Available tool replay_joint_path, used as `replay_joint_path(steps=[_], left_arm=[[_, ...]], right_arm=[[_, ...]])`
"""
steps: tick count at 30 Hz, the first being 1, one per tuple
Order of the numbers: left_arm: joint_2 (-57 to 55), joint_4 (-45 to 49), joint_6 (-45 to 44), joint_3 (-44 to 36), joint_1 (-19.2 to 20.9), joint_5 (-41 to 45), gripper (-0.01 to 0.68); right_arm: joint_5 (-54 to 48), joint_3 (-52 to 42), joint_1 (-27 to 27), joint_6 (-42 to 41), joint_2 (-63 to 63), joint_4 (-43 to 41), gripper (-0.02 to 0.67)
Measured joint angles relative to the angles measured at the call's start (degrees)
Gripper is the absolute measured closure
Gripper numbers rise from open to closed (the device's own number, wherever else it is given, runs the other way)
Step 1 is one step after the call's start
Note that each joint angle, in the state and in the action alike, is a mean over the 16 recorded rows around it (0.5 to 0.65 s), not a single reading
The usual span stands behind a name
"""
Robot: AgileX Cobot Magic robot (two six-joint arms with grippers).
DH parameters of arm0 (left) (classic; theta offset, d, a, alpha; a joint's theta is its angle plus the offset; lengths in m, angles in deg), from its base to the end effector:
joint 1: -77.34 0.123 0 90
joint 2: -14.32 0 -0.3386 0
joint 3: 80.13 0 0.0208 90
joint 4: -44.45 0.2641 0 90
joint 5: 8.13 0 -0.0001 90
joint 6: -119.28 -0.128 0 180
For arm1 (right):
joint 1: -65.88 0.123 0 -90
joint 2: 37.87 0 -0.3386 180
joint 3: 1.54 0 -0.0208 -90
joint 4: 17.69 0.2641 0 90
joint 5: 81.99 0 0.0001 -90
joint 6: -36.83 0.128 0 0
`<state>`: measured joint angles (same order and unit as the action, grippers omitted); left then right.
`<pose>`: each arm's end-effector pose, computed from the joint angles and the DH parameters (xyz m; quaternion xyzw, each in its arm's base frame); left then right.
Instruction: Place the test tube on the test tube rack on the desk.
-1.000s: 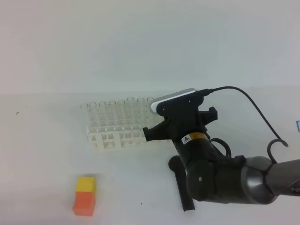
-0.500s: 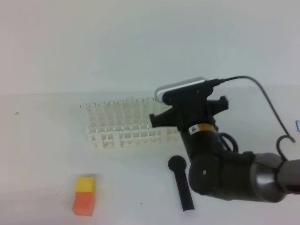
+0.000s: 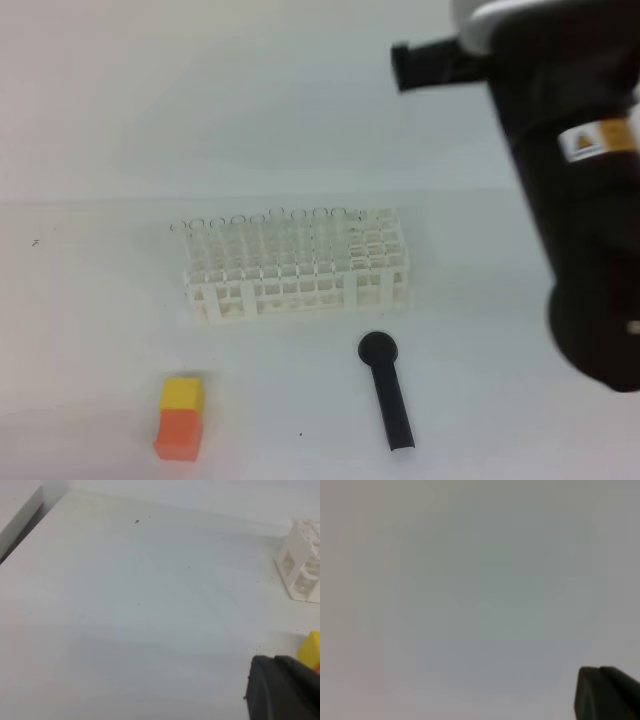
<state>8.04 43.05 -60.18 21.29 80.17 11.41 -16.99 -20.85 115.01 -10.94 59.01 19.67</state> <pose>0.0486 0.0014 0.1725 -0.0298 0.7896 0.0020 0.6129 0.2993 0.2383 0.4201 -0.0938 0.5111 0.0068 0.8543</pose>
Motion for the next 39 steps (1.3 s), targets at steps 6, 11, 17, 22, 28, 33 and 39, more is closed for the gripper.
replay_joint_path(steps=[6, 11, 17, 22, 28, 33, 39], left_arm=[[0.0, 0.0, 0.0, 0.0, 0.0, 0.0, 0.674], [0.0, 0.0, 0.0, 0.0, 0.0, 0.0, 0.674], [-0.1, 0.0, 0.0, 0.0, 0.0, 0.0, 0.674], [-0.1, 0.0, 0.0, 0.0, 0.0, 0.0, 0.674], [-0.1, 0.0, 0.0, 0.0, 0.0, 0.0, 0.674], [-0.1, 0.0, 0.0, 0.0, 0.0, 0.0, 0.674], [-0.1, 0.0, 0.0, 0.0, 0.0, 0.0, 0.674]], right_arm=[[-2.8, -2.2, -1.1, -0.2, -6.9, -9.2, 0.650], [-6.3, -6.8, -2.6, -0.3, -11.1, -13.1, 0.650], [-10.1, -15.5, -5.3, -0.3, -16.1, -14.4, 0.650], [-16.0, -22.5, -8.8, -0.3, -21.1, -14.6, 0.650], [-29.8, -28.7, -15.6, -0.4, -28.1, -14.8, 0.650], [-42.0, -32.8, -22.5, -0.4, -35.8, -15.1, 0.650], [-50.3, -38.9, -31.4, -0.4, -48.1, -16.8, 0.650]])
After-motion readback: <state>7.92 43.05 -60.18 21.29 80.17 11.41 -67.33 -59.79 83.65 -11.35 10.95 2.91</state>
